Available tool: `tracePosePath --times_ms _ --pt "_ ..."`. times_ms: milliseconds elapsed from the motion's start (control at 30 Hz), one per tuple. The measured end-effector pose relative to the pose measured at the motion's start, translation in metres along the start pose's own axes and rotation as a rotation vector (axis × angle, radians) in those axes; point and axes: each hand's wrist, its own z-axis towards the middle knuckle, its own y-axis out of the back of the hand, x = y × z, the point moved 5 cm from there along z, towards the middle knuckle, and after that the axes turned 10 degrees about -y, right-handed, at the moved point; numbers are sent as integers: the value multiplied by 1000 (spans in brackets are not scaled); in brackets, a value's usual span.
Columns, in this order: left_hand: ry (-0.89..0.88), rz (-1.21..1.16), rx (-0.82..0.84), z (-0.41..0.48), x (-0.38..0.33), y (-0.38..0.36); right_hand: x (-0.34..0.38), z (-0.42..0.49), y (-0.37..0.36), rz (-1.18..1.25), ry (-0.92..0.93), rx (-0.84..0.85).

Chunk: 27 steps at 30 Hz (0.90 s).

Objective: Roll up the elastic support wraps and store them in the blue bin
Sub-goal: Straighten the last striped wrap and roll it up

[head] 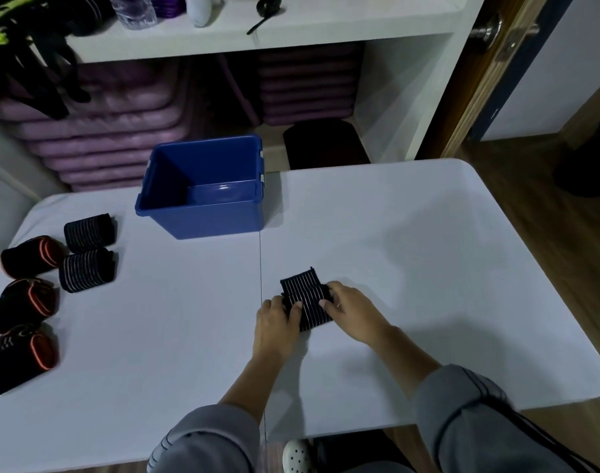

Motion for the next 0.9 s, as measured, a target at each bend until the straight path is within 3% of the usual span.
tracePosePath --times_ms 100,367,567,900 --pt "46 15 -32 9 1 -3 1 8 -8 -47 28 -65" --pt "193 -68 40 18 0 -8 -1 24 -13 -38 -17 115" --pt "208 -110 89 17 0 -4 -9 37 -18 49 -69 251" --pt "182 -336 83 10 1 3 1 20 -3 179 5 187"
